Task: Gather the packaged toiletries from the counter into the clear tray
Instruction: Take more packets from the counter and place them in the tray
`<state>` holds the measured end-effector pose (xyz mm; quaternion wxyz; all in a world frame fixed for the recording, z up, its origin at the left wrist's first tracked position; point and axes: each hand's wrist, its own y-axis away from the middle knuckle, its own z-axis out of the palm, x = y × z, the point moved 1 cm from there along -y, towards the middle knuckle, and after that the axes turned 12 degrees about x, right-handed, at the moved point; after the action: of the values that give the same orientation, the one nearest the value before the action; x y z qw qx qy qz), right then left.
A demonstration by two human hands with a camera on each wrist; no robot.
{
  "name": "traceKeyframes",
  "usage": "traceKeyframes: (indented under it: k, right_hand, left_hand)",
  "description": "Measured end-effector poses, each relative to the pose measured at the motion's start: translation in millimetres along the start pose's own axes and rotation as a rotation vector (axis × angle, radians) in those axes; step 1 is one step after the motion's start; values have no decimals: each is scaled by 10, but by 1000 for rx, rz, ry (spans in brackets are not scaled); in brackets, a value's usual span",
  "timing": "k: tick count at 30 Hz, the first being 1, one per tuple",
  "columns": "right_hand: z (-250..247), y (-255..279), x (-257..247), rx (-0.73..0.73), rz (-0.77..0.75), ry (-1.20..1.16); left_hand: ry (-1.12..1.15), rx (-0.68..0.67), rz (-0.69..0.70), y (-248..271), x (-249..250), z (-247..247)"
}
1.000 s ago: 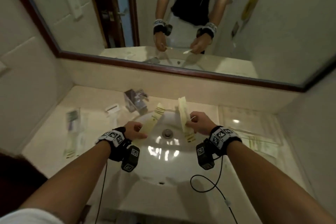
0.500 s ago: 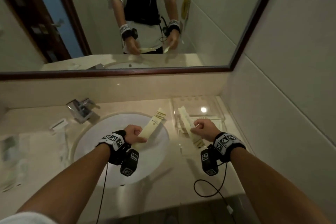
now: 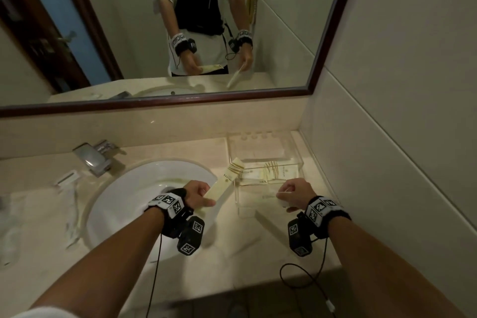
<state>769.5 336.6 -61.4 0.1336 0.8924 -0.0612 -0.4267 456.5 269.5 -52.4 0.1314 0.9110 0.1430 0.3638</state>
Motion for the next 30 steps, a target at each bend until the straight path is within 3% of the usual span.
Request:
traceKeyframes:
  k: [9, 13, 30]
  right_hand:
    - [300, -136, 151, 94, 70, -336]
    - [390, -216, 196, 141, 52, -344]
    - [622, -446, 372, 343, 272, -467]
  left_hand:
    - [-79, 13, -17, 40, 29, 16]
    - [-91, 17, -13, 1, 31, 23]
    - [-88, 33, -47, -110, -41, 35]
